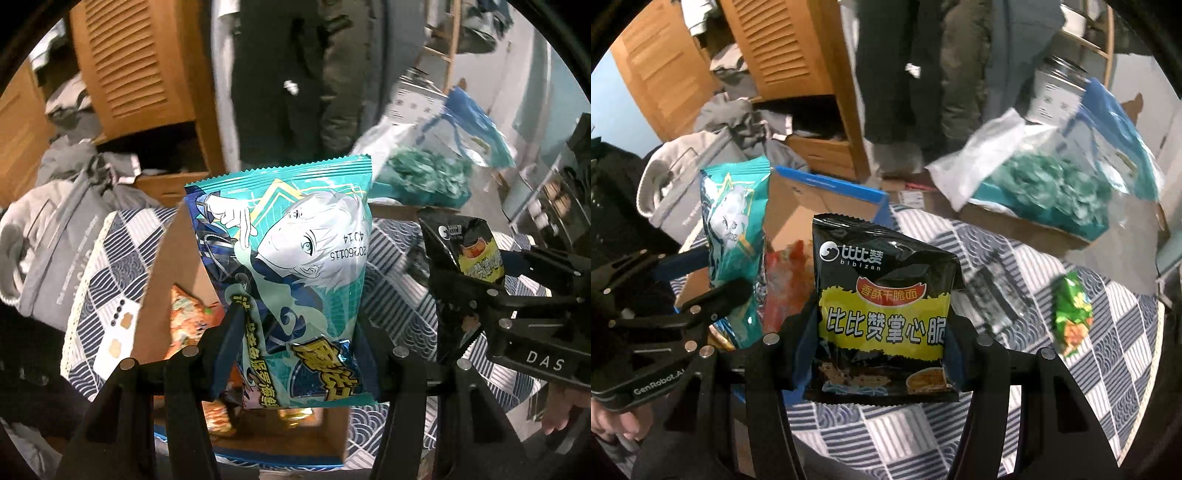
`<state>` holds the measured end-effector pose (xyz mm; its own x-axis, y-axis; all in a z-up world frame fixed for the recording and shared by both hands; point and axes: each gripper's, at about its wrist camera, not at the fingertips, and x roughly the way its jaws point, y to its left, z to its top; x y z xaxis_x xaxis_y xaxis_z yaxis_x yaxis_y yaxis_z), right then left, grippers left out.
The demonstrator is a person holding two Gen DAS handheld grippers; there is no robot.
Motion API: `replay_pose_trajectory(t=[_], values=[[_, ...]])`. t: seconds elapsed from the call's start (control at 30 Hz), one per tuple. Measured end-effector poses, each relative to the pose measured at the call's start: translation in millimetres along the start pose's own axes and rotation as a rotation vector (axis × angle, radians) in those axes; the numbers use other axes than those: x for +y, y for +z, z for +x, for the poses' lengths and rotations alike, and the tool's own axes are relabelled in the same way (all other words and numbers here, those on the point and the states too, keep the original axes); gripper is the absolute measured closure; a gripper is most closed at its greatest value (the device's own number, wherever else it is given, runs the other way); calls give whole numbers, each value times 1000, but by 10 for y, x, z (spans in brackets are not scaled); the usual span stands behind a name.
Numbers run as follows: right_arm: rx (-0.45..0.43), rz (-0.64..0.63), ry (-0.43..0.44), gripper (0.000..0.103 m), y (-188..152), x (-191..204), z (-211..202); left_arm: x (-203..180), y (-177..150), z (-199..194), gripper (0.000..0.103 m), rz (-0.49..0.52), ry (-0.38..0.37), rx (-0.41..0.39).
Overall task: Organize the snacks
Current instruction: 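Carry the teal bag with left tool while right tool carries the black bag to the box, then open both tools to release the two bags into the box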
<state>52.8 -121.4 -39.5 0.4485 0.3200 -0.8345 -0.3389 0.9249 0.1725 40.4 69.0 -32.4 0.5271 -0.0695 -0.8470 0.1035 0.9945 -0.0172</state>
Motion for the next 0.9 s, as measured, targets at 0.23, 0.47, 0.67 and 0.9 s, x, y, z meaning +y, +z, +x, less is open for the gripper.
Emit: replay_pose_trajectory(t=[0.23,0.47,0.67,0.9], values=[[22,-17,46,45,194,297,255,398,-1,115,45,-67,29,25],[55,-48,76,45,313,611,562,640,-40,232,45,-101,58,51],[80,-68,75,45,408,806,769,887,-101,360,45,-156,55,86],[106,-105,64,44,416,934,941,1008,-164,490,41,-170,95,142]])
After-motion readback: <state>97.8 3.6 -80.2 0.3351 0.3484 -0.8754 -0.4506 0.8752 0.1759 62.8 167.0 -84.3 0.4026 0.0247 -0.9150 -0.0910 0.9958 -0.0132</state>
